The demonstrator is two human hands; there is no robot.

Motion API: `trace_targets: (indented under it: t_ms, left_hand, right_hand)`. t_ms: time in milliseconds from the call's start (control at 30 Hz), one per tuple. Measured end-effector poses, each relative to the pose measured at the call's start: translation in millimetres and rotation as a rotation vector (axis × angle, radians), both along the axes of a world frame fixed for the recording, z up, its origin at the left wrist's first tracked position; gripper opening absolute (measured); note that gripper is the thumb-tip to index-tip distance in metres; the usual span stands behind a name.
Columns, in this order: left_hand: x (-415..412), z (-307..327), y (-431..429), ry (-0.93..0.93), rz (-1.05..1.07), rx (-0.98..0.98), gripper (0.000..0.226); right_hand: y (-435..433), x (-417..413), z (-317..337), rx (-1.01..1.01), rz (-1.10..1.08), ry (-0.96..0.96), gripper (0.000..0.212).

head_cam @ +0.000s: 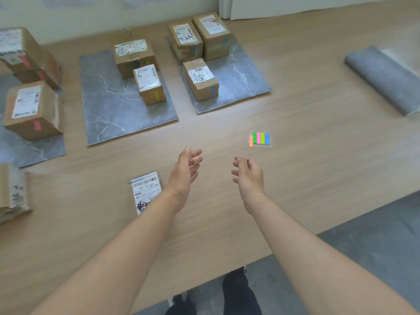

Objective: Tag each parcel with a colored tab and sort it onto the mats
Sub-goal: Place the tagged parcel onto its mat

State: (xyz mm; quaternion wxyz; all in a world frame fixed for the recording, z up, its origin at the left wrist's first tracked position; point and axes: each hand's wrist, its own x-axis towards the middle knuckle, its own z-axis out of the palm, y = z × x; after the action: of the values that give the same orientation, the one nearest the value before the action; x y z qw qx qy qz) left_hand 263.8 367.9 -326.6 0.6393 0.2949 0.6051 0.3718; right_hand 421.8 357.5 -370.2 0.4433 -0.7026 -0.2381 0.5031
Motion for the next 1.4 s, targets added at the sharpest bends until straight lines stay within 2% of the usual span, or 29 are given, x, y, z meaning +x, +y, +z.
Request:
trace_targets:
  t_ms: [333,633,700,867,1033,1133,1200,1300,1400]
  left_hand:
    - [123,-25,44,-0.035,-0.051,-0.077,0.053]
    - [168,-59,94,-0.035,-0.110,-0.096,0.054]
    - [172,-65,101,0.004,-0.118,-0.053,0.051]
    - [179,-89,116,0.212,-0.261,0.173,0.032]
    - [188,-113,136,0.146,-0.190,0.174,0.040]
    - [188,-123,142,0.364,-0.281,0.285,0.041]
    - [186,-127,144,0.572,-0.401,0.435,0.040]
    - [184,-135,146,0.772,-0.596,0.612,0.046]
    - [182,-149,146,0.869,-0.573,0.697,0.037]
  right_hand:
    - [38,124,-29,-0.036,0.010,-0.049,0.017]
    - [92,155,-69,-0.006,0.082,-0.108,0.020]
    - [100,160,-77,0.011,0.128,-0.183,0.022]
    - [133,178,-97,0.158,0.379,-0.559,0.031]
    - [158,182,-111,0.218,0.536,-0.710,0.033]
    - [173,184,-112,0.166,0.589,-0.746,0.035]
    - [182,187,-111,0.137,0.629,-0.739,0.036]
    - [189,193,-109,0.158,0.703,-0.724,0.040]
    - [195,196,-107,0.139,0.772,-0.776,0.038]
